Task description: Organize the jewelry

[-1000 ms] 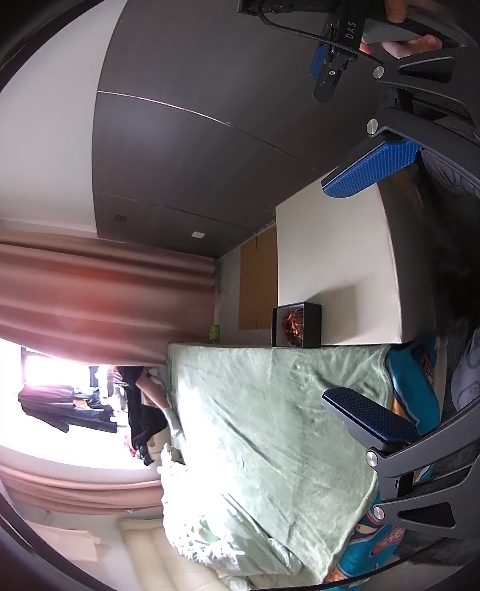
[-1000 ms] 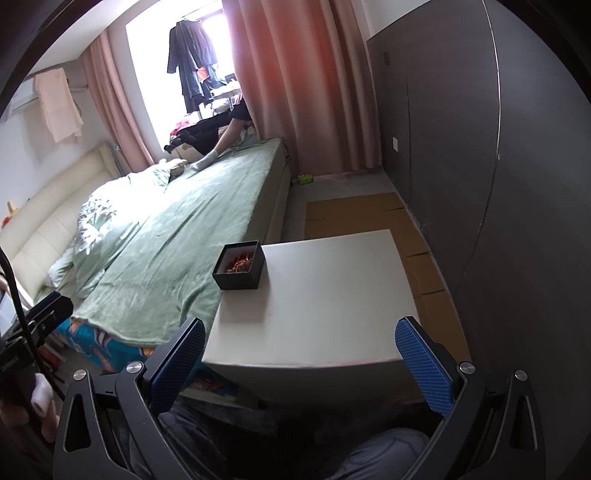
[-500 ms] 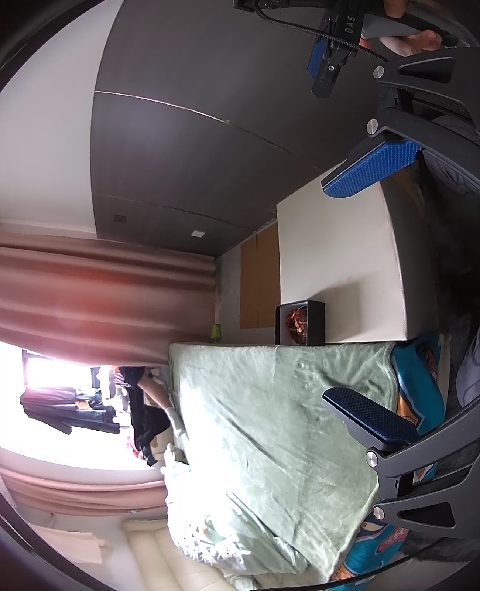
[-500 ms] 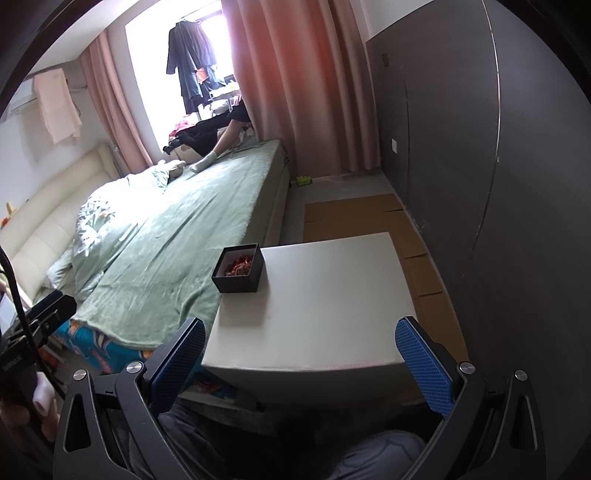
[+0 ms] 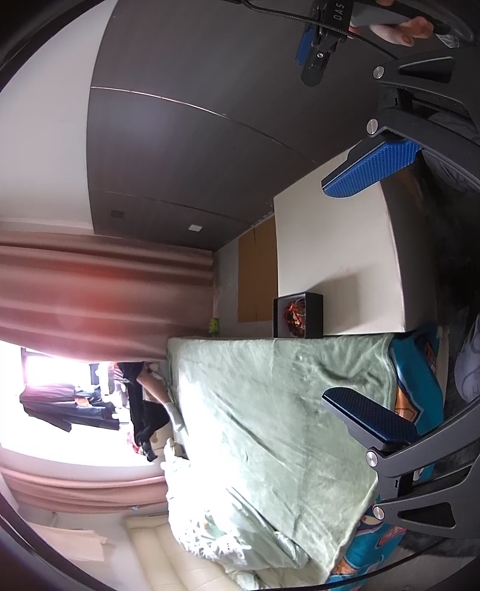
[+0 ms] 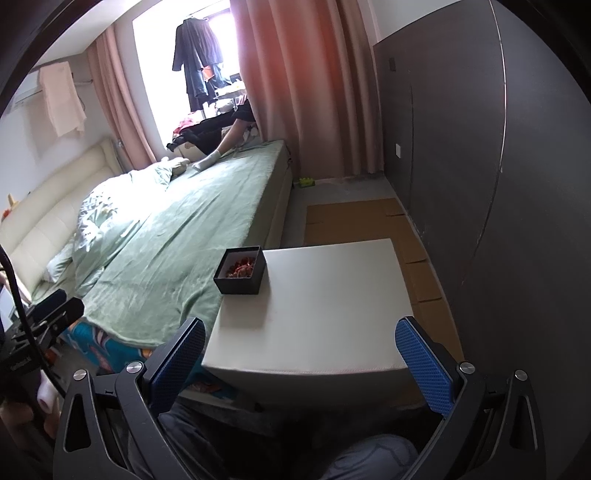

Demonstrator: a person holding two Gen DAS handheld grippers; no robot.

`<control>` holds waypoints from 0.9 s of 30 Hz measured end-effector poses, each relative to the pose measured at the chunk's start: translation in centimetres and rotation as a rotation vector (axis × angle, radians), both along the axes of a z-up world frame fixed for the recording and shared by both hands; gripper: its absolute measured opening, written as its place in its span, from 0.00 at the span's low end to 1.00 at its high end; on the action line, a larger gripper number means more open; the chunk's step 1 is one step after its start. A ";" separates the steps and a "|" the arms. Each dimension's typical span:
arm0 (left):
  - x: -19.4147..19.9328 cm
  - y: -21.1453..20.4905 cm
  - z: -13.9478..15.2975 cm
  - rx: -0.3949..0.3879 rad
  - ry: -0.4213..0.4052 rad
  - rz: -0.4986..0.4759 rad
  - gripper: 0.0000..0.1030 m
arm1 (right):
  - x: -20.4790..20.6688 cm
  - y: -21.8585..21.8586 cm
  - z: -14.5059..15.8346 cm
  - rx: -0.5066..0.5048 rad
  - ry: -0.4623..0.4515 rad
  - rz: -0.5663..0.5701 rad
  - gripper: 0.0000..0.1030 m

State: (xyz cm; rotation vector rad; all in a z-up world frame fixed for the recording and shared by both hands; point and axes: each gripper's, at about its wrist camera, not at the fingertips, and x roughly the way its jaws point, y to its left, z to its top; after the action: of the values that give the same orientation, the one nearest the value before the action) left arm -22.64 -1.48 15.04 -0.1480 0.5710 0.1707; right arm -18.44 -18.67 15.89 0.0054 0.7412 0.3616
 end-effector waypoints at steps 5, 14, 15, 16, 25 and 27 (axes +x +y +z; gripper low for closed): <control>0.0 0.2 0.0 0.005 0.004 0.001 1.00 | 0.2 -0.1 0.0 0.003 0.005 -0.004 1.00; 0.1 0.4 -0.1 -0.002 0.005 -0.008 0.99 | 0.5 -0.2 -0.4 0.011 0.018 -0.014 1.00; 0.1 0.4 0.0 -0.001 0.005 -0.011 1.00 | 0.6 -0.3 -0.4 0.013 0.018 -0.016 1.00; 0.2 0.3 0.0 0.001 0.003 -0.011 0.99 | 0.6 -0.2 -0.3 0.012 0.017 -0.016 1.00; 1.2 0.5 -0.2 -0.001 0.000 -0.012 0.99 | 0.6 0.0 -0.4 0.014 0.016 -0.020 1.00; 1.6 0.5 -0.3 0.001 0.002 -0.014 0.99 | 0.8 0.0 -0.5 0.018 0.018 -0.023 1.00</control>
State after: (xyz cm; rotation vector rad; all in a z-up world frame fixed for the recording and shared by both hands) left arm -21.06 -0.95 14.75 -0.1431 0.5742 0.1579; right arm -17.61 -18.72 15.39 0.0344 0.7547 0.3472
